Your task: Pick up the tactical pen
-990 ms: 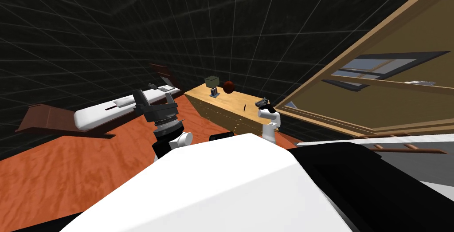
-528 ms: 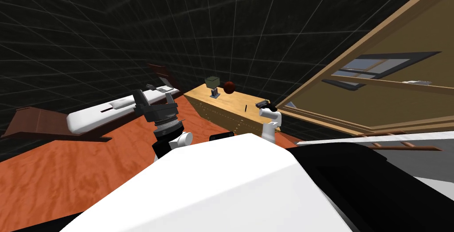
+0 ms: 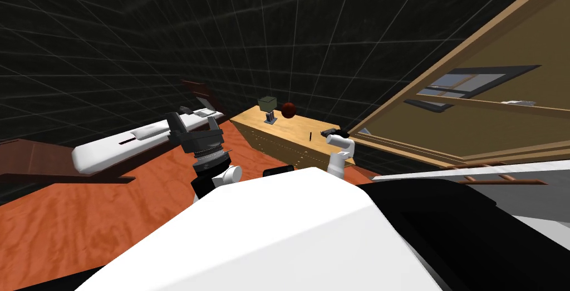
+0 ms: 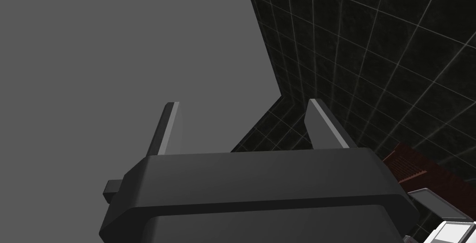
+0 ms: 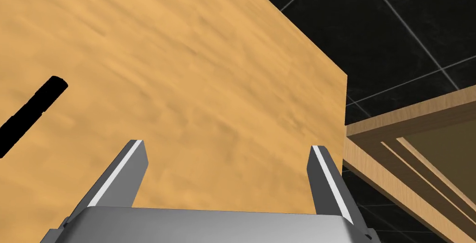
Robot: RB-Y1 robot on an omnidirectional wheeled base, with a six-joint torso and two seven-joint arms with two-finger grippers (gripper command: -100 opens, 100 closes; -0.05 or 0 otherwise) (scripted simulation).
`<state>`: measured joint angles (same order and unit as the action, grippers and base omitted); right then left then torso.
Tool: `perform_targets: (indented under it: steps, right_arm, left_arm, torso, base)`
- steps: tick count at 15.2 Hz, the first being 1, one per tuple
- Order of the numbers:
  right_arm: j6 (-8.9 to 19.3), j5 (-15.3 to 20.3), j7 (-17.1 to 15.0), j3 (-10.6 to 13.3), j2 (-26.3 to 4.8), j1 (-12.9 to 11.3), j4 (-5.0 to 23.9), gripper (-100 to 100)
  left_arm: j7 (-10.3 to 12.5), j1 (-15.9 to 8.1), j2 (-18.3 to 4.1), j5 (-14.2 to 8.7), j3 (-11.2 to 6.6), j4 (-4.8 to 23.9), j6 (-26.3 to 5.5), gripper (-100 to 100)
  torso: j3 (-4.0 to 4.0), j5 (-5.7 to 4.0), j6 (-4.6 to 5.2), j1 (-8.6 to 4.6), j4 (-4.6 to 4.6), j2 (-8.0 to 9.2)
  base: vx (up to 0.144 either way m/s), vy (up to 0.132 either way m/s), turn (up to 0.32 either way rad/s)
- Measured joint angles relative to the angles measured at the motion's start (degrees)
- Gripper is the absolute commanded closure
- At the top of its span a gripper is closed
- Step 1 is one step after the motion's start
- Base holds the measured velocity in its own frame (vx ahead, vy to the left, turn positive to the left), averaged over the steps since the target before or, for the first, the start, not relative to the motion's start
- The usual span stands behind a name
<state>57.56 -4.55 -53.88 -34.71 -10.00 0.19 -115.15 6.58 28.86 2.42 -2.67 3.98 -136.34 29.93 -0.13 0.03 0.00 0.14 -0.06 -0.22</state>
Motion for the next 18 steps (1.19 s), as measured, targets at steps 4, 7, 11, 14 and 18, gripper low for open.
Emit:
perform_targets:
  steps: [4, 7, 11, 14, 18]
  right_arm:
    - [4.25, -0.25, -2.28, -1.38, 0.44, -1.16, 0.29, -100]
    - [7.71, -0.5, -4.49, -2.75, 0.66, -2.56, 1.1, -100]
    - [12.42, -0.74, -7.39, -4.5, 1.3, -4.21, 1.78, -100]
    - [15.97, -1.09, -9.32, -5.78, 1.62, -5.22, 2.24, -100]
    - [20.31, -1.45, -11.83, -7.39, 1.97, -6.69, 3.16, -100]
  left_arm:
    - [0.0, 0.0, 0.0, 0.0, 0.0, 0.0, 0.0, 0]
    - [0.0, 0.0, 0.0, 0.0, 0.0, 0.0, 0.0, 0]
    - [0.0, 0.0, 0.0, 0.0, 0.0, 0.0, 0.0, 0]
    - [0.0, 0.0, 0.0, 0.0, 0.0, 0.0, 0.0, 0]
    - [0.0, 0.0, 0.0, 0.0, 0.0, 0.0, 0.0, 0]
  torso:
    - [0.01, 0.0, 0.0, 0.01, 0.01, 0.02]
    - [-0.01, 0.01, -0.01, 0.05, 0.0, -0.01]
    - [0.0, 0.01, 0.0, 0.04, 0.0, 0.0]
    - [0.01, 0.01, 0.0, 0.04, 0.0, 0.01]
    - [0.0, 0.0, 0.0, 0.02, 0.0, 0.0]
  base:
    - [0.04, 0.049, -0.044]
    - [0.045, 0.06, -0.043]
    - [0.041, 0.057, -0.042]
    - [0.04, 0.053, -0.035]
    - [0.035, 0.046, -0.03]
